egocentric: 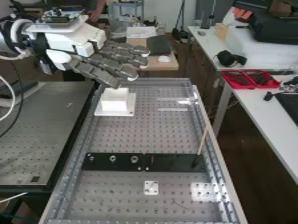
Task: Grab the smaller nut and place it in the white container
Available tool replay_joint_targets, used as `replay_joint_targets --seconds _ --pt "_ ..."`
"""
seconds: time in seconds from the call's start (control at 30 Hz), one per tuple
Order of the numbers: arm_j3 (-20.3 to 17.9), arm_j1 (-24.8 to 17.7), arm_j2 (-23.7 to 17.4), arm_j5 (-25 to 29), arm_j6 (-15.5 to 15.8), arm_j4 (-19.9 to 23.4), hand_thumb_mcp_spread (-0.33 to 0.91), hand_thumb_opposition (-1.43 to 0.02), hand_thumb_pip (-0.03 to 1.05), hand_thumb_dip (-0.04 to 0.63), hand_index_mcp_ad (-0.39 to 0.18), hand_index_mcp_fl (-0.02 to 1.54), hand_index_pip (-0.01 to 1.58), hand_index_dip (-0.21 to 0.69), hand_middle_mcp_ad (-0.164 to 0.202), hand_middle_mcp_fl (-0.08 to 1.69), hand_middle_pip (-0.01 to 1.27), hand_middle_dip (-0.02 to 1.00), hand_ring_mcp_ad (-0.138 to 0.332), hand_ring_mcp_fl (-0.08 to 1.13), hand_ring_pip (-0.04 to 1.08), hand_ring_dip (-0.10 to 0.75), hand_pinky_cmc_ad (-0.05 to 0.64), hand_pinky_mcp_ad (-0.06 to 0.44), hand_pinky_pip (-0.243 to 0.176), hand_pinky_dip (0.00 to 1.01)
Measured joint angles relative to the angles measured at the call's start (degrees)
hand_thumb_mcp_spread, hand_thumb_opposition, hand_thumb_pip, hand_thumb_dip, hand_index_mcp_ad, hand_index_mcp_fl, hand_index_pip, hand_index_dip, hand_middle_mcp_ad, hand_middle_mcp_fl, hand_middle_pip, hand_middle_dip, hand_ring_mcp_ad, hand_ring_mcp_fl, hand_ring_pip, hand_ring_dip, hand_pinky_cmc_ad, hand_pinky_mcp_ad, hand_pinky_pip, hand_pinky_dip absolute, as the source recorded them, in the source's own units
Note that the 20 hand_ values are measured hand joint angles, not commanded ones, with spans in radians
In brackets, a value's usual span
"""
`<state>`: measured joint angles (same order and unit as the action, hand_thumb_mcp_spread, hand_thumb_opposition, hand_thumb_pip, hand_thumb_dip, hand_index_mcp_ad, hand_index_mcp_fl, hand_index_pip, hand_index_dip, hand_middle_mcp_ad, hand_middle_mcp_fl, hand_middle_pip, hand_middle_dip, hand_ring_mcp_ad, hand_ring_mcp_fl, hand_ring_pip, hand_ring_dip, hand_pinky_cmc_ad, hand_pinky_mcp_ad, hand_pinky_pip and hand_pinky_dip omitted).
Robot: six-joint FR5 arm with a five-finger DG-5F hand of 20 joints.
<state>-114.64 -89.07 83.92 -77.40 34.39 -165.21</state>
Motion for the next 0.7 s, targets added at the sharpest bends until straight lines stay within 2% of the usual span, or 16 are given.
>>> replay_joint_targets --seconds 0.2,0.43,0.7 --pt "-3.81 2.29 -0.64 -3.13 -0.03 1.67 0.29 -0.69 0.38 0.052 0.023 0.02 0.09 -0.051 0.038 0.0 0.13 0.11 0.202 0.0 0.09 0.012 0.244 0.213 -0.091 0.4" --pt "-8.63 7.0 -1.13 -9.65 0.38 4.81 0.31 -0.71 0.4 0.052 0.023 0.02 0.08 -0.058 0.038 0.0 0.13 0.11 0.211 0.0 0.09 0.012 0.241 0.215 -0.091 0.4" --pt "-13.04 11.38 0.37 -15.89 1.34 9.07 0.34 -0.73 0.48 0.115 -0.007 0.04 0.11 -0.058 0.04 0.02 0.13 0.11 0.211 0.0 0.09 0.012 0.243 0.213 -0.091 0.4"
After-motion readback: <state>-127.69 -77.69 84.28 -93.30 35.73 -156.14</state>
